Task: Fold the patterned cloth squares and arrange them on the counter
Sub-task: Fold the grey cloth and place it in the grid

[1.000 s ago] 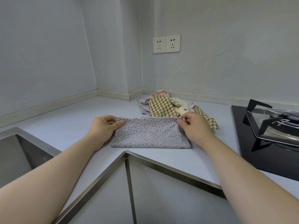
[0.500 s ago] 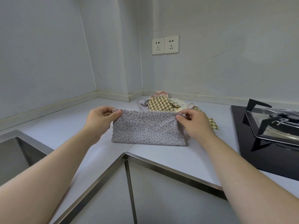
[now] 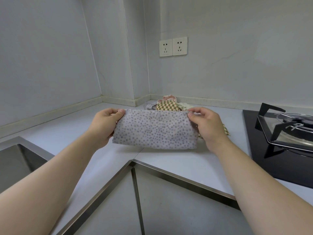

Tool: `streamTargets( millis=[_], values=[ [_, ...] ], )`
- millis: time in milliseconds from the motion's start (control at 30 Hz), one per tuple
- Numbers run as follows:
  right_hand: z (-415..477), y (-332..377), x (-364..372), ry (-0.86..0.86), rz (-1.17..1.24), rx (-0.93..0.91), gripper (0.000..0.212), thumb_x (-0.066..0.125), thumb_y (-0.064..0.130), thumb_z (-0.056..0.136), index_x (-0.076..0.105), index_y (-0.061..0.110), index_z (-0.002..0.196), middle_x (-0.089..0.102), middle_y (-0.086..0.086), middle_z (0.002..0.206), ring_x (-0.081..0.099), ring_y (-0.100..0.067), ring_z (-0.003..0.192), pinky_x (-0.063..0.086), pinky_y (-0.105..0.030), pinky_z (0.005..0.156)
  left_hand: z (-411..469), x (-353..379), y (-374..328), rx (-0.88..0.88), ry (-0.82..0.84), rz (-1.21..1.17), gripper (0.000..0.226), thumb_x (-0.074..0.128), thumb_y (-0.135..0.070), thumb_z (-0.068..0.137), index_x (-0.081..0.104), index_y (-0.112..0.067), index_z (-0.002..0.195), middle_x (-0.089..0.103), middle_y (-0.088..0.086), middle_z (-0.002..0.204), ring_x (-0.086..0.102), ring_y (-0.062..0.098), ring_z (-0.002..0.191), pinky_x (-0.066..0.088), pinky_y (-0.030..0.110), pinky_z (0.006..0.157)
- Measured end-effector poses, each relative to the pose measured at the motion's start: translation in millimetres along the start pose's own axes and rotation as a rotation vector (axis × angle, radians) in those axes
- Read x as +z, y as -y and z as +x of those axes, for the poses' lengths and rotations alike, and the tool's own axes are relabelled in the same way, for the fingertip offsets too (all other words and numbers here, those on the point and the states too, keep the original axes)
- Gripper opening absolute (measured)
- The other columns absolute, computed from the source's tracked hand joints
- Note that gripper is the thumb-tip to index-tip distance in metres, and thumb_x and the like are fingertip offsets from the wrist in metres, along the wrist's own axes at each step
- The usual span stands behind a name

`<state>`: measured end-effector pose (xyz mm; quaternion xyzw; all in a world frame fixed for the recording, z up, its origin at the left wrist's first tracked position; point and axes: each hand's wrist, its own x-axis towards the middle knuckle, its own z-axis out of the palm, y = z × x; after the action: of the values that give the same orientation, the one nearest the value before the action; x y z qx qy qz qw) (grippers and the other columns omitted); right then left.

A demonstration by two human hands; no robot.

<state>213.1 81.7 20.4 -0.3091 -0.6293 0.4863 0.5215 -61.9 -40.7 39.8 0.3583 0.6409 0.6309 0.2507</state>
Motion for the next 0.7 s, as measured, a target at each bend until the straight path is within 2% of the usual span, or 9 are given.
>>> streamTargets(
  millis=[100,233,267,333,400,500,567,633,700],
  values=[
    [0,4,2,-0.026,0.033,0.033,0.013,0.066,0.009,0.095,0.069,0.019,0.102,0.071,0.002,0.069,0.066,-0.011,0.064,0.050,-0.024,0.057,-2,0,2,-0.062,0.039,-0.027,0.014,0.068,-0.027,0.097,0.067,-0.013,0.099,0.073,0.007,0.089,0.070,0.018,0.070,0.057,0.034,0.064],
    [-1,-13,3,0.032,-0.613,-0.002,0.019,0.064,0.020,0.095,0.060,0.025,0.114,0.064,0.004,0.066,0.057,-0.013,0.056,0.042,-0.027,0.053,1,-2,20,0.003,-0.014,0.501,0.020,0.069,-0.033,0.095,0.065,-0.017,0.106,0.073,0.006,0.087,0.063,0.019,0.065,0.048,0.030,0.054],
    [-3,-17,3,0.084,-0.789,-0.021,0.023,0.062,0.024,0.096,0.057,0.025,0.119,0.065,0.004,0.073,0.060,-0.013,0.063,0.045,-0.030,0.057,1,-2,24,0.028,-0.020,0.639,0.024,0.068,-0.035,0.095,0.063,-0.018,0.111,0.072,0.002,0.090,0.064,0.019,0.070,0.049,0.030,0.057],
    [-6,-19,4,0.115,-1.051,-0.095,0.035,0.061,0.030,0.096,0.053,0.024,0.130,0.065,0.001,0.107,0.061,-0.020,0.099,0.051,-0.037,0.081,-2,1,29,0.128,-0.063,0.938,0.035,0.064,-0.038,0.097,0.057,-0.020,0.125,0.068,0.001,0.115,0.064,0.022,0.095,0.052,0.035,0.078],
    [-10,-16,10,0.079,-1.162,-0.218,0.043,0.058,0.033,0.097,0.051,0.021,0.138,0.056,-0.003,0.131,0.050,-0.025,0.122,0.044,-0.041,0.102,-9,14,25,0.281,-0.072,1.091,0.043,0.059,-0.036,0.099,0.052,-0.020,0.138,0.056,0.004,0.137,0.056,0.025,0.119,0.048,0.041,0.098],
    [-21,-12,30,0.218,-1.130,-0.328,0.044,0.047,0.035,0.104,0.050,0.018,0.144,0.054,-0.001,0.142,0.046,-0.021,0.131,0.038,-0.039,0.111,-28,47,19,0.356,0.141,1.075,0.045,0.047,-0.033,0.105,0.047,-0.019,0.148,0.044,0.003,0.154,0.044,0.023,0.138,0.035,0.039,0.115],
    [-28,-16,44,0.378,-1.115,-0.274,0.048,0.038,0.037,0.107,0.046,0.015,0.149,0.049,-0.002,0.151,0.042,-0.021,0.139,0.033,-0.039,0.116,-38,64,28,0.349,0.322,1.137,0.047,0.037,-0.035,0.108,0.044,-0.012,0.149,0.043,0.006,0.155,0.039,0.025,0.143,0.029,0.038,0.119],
    [-31,-21,53,0.548,-1.172,-0.201,0.054,0.027,0.040,0.110,0.032,0.013,0.156,0.031,-0.003,0.164,0.024,-0.021,0.151,0.021,-0.039,0.124,-41,69,41,0.323,0.435,1.263,0.055,0.024,-0.041,0.109,0.035,-0.009,0.152,0.037,0.009,0.157,0.030,0.032,0.148,0.024,0.044,0.122],
    [-30,-25,54,0.698,-1.255,-0.153,0.059,0.017,0.042,0.110,0.016,0.014,0.162,0.011,-0.001,0.170,0.006,-0.017,0.156,0.007,-0.038,0.127,-38,67,46,0.251,0.484,1.350,0.062,0.015,-0.045,0.109,0.014,-0.012,0.161,0.014,0.009,0.168,0.010,0.032,0.155,0.012,0.047,0.126]
  ],
)
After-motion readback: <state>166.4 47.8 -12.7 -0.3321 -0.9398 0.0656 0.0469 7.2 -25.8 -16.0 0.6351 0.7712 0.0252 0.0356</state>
